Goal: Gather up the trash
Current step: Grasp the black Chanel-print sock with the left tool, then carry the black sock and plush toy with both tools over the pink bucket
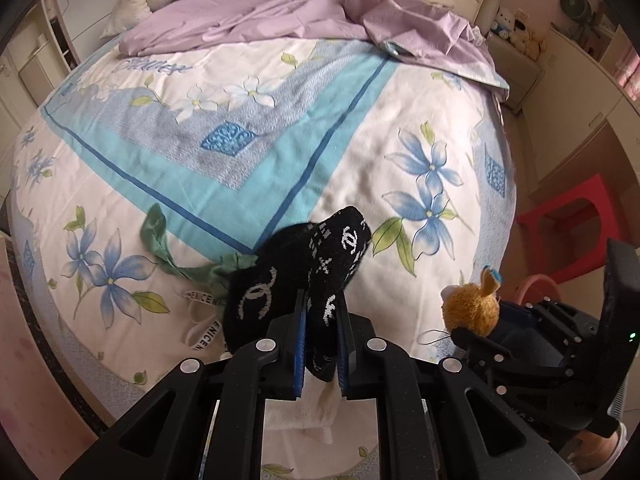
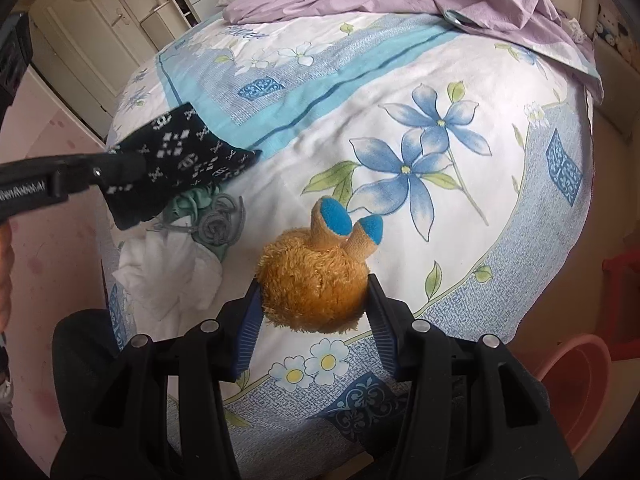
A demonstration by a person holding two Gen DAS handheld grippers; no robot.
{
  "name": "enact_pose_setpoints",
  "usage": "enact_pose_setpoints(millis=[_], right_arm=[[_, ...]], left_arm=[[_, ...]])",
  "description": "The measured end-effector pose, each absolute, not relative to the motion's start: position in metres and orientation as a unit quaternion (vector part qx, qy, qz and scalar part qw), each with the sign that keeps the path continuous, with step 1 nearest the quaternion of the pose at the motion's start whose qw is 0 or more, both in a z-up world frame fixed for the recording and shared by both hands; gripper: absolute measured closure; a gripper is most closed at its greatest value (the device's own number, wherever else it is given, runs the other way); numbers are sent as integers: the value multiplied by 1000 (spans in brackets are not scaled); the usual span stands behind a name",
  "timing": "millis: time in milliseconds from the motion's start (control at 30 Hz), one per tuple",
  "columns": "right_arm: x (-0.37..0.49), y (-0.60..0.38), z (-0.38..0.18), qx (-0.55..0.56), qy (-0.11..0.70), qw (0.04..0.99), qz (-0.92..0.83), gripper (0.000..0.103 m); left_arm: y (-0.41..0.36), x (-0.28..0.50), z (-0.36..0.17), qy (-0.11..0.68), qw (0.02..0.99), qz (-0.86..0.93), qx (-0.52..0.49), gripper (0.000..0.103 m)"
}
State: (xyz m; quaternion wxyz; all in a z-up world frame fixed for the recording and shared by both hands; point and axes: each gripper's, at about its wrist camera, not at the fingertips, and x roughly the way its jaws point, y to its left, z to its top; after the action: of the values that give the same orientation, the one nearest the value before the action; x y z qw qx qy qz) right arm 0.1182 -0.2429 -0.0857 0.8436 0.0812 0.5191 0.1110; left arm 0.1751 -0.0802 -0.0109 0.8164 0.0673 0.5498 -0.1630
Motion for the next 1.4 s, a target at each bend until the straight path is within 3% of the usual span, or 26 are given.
enact_pose_setpoints(millis=[333,1400], right_arm=[[95,-258,-45,70,490,863,103,55],[-6,-411,-18,113,467,876,-51,55]], left_arm=[[-99,149,38,521,830,-179,93,90],[-280,76,27,517,779,-311,171,90]])
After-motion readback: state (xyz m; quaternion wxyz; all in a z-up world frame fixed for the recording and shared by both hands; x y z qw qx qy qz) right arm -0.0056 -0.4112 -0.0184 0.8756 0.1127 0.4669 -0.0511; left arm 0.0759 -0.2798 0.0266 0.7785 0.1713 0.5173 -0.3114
